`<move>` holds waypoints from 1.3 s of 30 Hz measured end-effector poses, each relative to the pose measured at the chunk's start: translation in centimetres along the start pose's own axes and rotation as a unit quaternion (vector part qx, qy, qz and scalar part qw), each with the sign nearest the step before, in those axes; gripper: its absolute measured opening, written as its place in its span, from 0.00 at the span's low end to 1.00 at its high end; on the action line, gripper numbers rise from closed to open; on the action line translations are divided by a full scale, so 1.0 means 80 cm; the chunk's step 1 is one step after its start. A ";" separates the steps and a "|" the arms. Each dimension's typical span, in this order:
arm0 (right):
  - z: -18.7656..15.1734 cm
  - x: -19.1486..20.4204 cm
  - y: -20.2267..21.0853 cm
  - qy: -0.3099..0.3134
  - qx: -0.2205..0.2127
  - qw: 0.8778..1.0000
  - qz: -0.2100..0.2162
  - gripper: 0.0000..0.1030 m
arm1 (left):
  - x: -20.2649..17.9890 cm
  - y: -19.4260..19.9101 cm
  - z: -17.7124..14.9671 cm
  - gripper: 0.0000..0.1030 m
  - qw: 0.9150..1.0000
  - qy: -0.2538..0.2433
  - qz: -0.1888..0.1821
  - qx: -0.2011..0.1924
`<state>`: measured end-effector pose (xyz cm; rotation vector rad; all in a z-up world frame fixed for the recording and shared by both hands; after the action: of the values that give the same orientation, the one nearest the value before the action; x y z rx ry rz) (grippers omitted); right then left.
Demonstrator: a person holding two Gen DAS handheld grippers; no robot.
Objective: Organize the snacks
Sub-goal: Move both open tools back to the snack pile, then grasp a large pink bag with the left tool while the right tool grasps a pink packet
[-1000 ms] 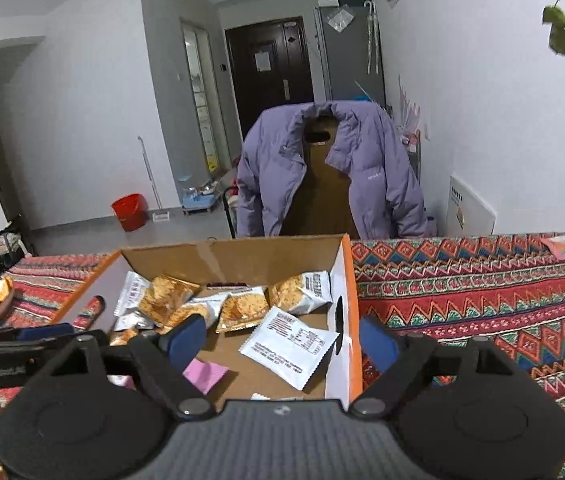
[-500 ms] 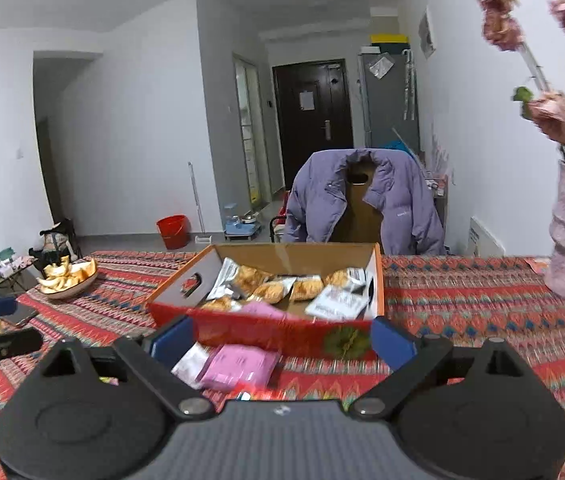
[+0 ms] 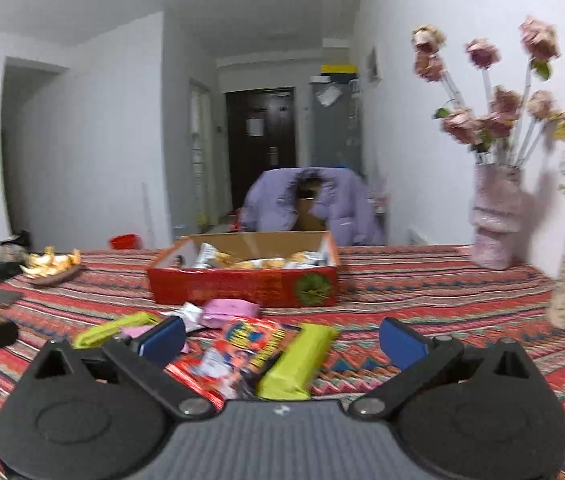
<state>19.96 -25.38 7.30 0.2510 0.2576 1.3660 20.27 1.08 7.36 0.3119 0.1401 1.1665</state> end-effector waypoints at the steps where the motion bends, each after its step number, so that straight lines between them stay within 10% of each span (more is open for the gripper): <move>1: -0.004 0.000 0.005 0.000 -0.006 1.000 -0.002 1.00 | -0.001 0.003 -0.001 1.00 1.000 0.004 0.001 -0.001; 20: -0.038 0.018 -0.016 0.001 0.026 0.998 0.054 1.00 | 0.020 -0.045 -0.027 1.00 0.993 0.087 -0.061 0.052; 39: -0.019 0.030 -0.117 0.002 0.053 0.997 0.053 0.74 | 0.032 -0.247 -0.020 0.99 0.978 -0.035 -0.144 0.147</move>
<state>28.58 -24.72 2.71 0.3551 0.3234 1.4605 38.27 -3.33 -0.22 0.5741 0.2881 0.8452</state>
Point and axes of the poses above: each gripper's, at about its wrist camera, not at the fingertips, and y roughly against the way its jaws point, x to its left, z to its top, the point moved 2 cm from there along -y, roughly the way its jaws point, and after that the axes turned 11 degrees about -z, right-handed, at the moved point
